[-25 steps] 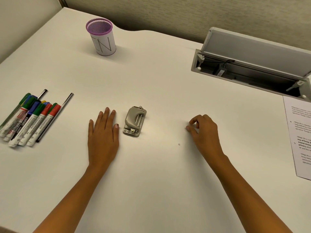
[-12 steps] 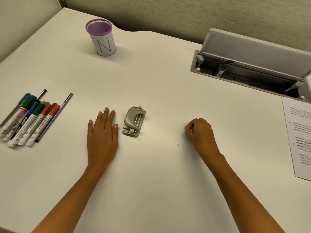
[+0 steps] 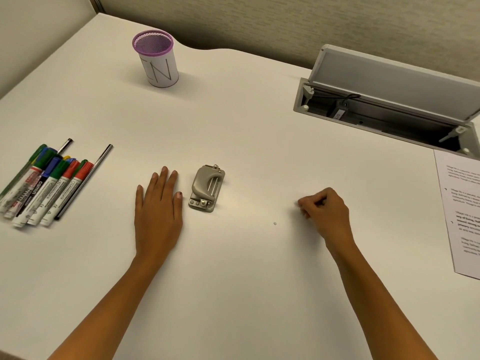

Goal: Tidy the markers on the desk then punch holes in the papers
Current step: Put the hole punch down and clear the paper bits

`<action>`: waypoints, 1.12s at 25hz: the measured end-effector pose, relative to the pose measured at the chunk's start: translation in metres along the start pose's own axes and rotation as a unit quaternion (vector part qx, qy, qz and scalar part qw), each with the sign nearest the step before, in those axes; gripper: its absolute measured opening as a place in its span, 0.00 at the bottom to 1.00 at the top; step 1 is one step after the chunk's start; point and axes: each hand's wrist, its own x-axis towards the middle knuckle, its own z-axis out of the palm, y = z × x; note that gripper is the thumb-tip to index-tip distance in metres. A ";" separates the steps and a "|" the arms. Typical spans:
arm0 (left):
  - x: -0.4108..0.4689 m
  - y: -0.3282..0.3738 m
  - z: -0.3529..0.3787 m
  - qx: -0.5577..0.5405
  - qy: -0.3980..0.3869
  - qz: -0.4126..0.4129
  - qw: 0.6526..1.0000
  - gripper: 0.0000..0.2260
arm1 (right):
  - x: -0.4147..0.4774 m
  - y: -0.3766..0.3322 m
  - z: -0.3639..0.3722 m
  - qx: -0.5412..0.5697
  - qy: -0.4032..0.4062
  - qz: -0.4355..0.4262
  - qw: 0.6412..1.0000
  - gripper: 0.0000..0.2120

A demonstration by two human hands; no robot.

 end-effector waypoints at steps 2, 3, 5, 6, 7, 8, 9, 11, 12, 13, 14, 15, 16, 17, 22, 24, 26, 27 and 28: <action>0.001 0.000 0.000 0.000 0.001 0.002 1.000 0.20 | -0.002 0.003 -0.008 0.078 0.001 0.038 0.996 0.05; 0.001 0.000 0.000 -0.001 0.001 0.001 1.000 0.20 | -0.004 0.004 -0.011 0.115 -0.003 0.053 0.992 0.05; 0.001 0.000 0.000 -0.003 0.003 0.001 1.000 0.20 | -0.008 0.006 -0.016 0.147 -0.007 0.066 0.987 0.04; 0.001 0.000 0.000 -0.002 0.003 0.001 1.000 0.20 | -0.011 0.007 -0.017 0.131 -0.002 0.061 0.990 0.04; 0.001 0.000 0.000 -0.001 0.002 0.001 1.000 0.20 | -0.014 0.007 -0.017 0.096 0.007 0.045 0.994 0.04; 0.001 0.000 0.000 0.000 0.002 0.001 1.000 0.20 | -0.019 0.007 -0.016 0.057 0.015 0.022 0.998 0.03; 0.001 0.000 0.000 0.001 0.001 0.001 1.000 0.20 | -0.025 0.005 -0.014 0.022 0.019 -0.006 1.000 0.03; 0.001 0.000 0.000 0.005 0.000 0.001 1.000 0.20 | -0.035 0.002 -0.009 -0.037 0.015 -0.063 0.997 0.05; 0.001 -0.001 0.000 0.006 -0.002 0.001 1.000 0.20 | -0.039 0.001 -0.005 -0.069 0.010 -0.094 0.993 0.05; 0.002 -0.001 0.000 0.006 -0.002 0.002 1.000 0.20 | -0.043 0.001 0.000 -0.102 0.002 -0.126 0.987 0.05; 0.002 0.000 0.000 0.005 -0.002 0.002 1.000 0.20 | -0.047 0.000 0.005 -0.129 -0.007 -0.156 0.979 0.04; 0.002 0.000 0.000 0.003 -0.002 0.001 1.000 0.20 | -0.049 0.000 0.011 -0.149 -0.015 -0.181 0.972 0.03; 0.002 0.001 0.000 0.001 -0.001 0.000 1.000 0.20 | -0.051 0.000 0.015 -0.164 -0.024 -0.198 0.966 0.03; 0.001 0.001 -0.001 -0.001 -0.001 0.000 1.000 0.20 | -0.051 0.000 0.018 -0.177 -0.032 -0.210 0.961 0.03; 0.001 0.001 -0.001 -0.003 0.000 -0.001 1.000 0.20 | -0.053 0.000 0.028 -0.230 -0.059 -0.227 0.944 0.01; 0.001 0.001 -0.001 -0.002 0.001 -0.001 1.000 0.20 | -0.053 -0.002 0.029 -0.241 -0.069 -0.225 0.941 0.02; 0.001 0.000 0.000 0.000 0.002 0.000 1.000 0.20 | -0.052 -0.004 0.030 -0.252 -0.078 -0.218 0.940 0.02; 0.001 0.000 0.000 0.001 0.002 0.001 1.000 0.20 | -0.052 -0.005 0.031 -0.258 -0.081 -0.213 0.939 0.02; 0.001 0.000 -0.001 0.001 0.002 0.001 1.000 0.20 | -0.052 -0.006 0.032 -0.263 -0.084 -0.209 0.938 0.02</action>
